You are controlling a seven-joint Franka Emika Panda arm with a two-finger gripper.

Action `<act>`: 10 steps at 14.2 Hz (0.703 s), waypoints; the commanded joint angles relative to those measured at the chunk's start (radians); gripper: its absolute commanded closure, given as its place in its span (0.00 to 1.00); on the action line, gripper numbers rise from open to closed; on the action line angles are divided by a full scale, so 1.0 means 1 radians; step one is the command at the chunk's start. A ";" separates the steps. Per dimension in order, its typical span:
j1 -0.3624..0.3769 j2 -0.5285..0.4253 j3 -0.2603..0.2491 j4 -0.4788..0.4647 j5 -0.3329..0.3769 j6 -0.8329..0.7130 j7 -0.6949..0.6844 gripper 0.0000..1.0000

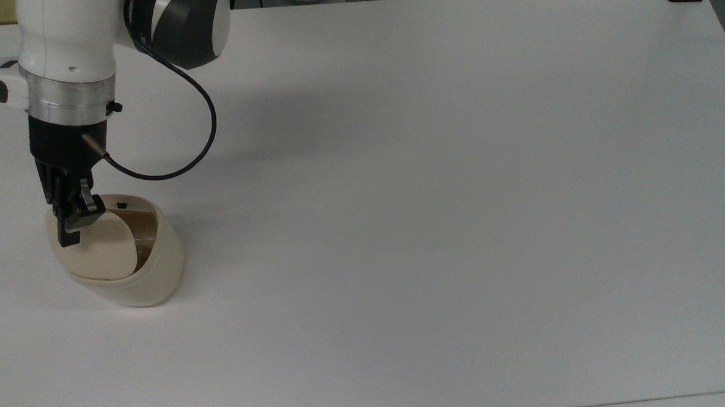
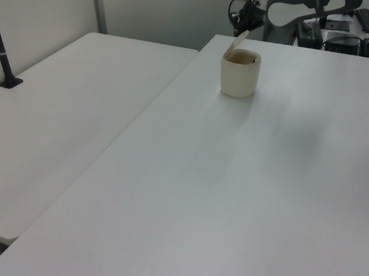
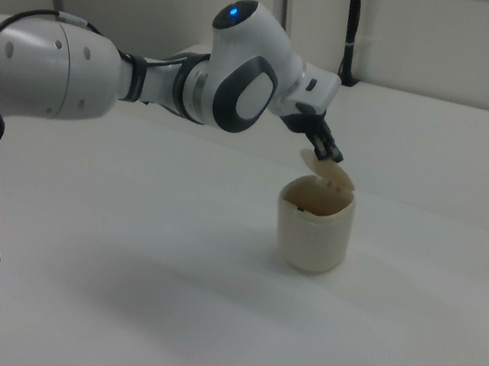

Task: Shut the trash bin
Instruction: 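Push the raised lid down onto the bin rim with the gripper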

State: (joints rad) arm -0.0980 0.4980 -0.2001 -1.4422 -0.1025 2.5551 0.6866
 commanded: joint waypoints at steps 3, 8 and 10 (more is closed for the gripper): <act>0.009 -0.094 0.001 -0.144 -0.014 0.002 -0.099 1.00; 0.015 -0.105 0.004 -0.187 -0.023 -0.018 -0.145 1.00; 0.018 -0.105 0.005 -0.204 -0.042 -0.030 -0.147 1.00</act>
State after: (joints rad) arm -0.0910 0.4385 -0.1982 -1.5742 -0.1098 2.5533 0.5594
